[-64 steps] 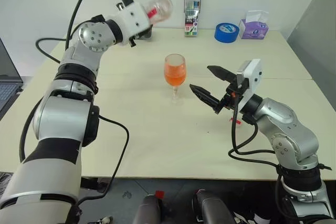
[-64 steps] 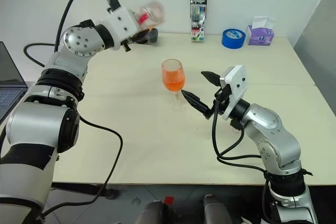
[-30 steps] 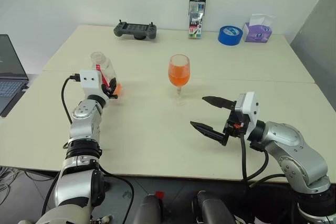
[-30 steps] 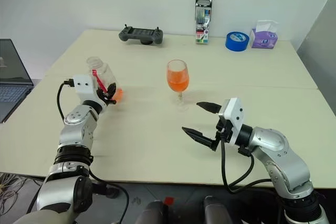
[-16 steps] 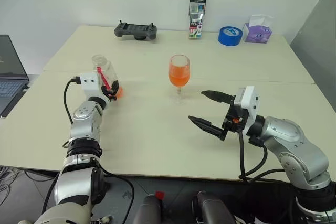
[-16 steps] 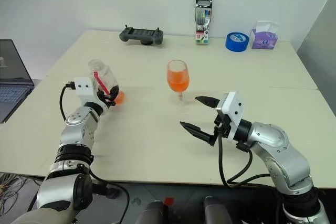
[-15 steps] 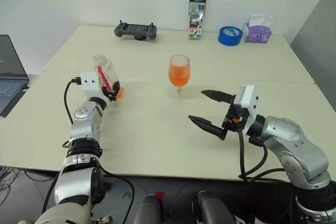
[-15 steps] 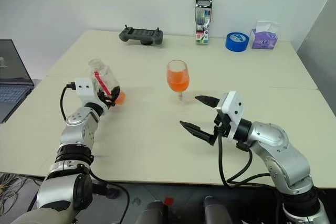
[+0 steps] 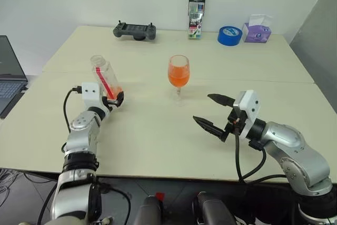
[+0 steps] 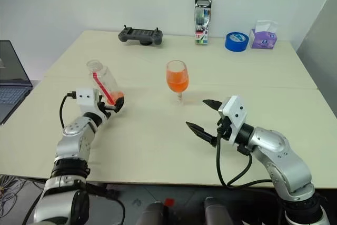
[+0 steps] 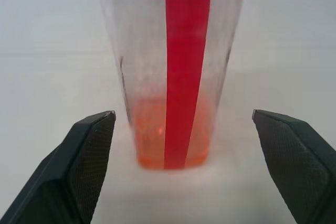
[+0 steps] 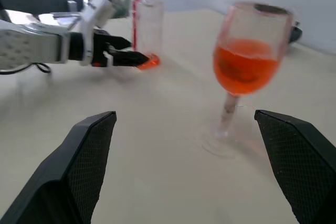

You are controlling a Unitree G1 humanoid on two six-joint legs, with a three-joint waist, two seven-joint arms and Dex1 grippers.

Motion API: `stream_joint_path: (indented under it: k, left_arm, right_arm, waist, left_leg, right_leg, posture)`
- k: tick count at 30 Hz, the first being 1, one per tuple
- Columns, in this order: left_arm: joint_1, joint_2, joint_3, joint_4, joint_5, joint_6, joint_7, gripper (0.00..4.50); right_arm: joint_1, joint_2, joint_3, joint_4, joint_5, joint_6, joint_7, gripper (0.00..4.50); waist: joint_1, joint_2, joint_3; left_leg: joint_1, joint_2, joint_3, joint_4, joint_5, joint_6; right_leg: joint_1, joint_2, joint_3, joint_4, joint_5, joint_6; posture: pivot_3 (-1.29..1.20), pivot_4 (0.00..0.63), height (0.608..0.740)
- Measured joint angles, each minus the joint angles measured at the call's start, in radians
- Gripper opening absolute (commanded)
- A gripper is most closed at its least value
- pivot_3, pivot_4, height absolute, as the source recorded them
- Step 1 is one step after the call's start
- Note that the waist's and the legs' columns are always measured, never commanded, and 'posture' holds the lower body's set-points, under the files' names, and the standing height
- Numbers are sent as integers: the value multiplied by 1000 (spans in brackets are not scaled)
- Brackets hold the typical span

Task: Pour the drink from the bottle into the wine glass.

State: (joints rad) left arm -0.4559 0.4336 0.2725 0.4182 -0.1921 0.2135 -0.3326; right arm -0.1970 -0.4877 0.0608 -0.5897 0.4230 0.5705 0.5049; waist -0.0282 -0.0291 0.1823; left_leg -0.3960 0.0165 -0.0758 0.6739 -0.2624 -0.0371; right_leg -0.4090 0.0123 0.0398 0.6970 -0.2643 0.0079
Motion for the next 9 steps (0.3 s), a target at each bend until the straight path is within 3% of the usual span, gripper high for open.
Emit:
stream_joint_path:
  k: [9]
  left_arm:
    - [223, -56, -30, -507, -23, 345, 114, 4469]
  right_arm:
    - [30, 243, -40, -1, -178, 202, -439, 4500]
  waist:
    - [4, 0, 0]
  left_leg:
    - [1, -4, 0, -6, 4, -7]
  right_leg:
    - [0, -4, 1, -2, 0, 1]
  posture:
    - [0, 150, 740]
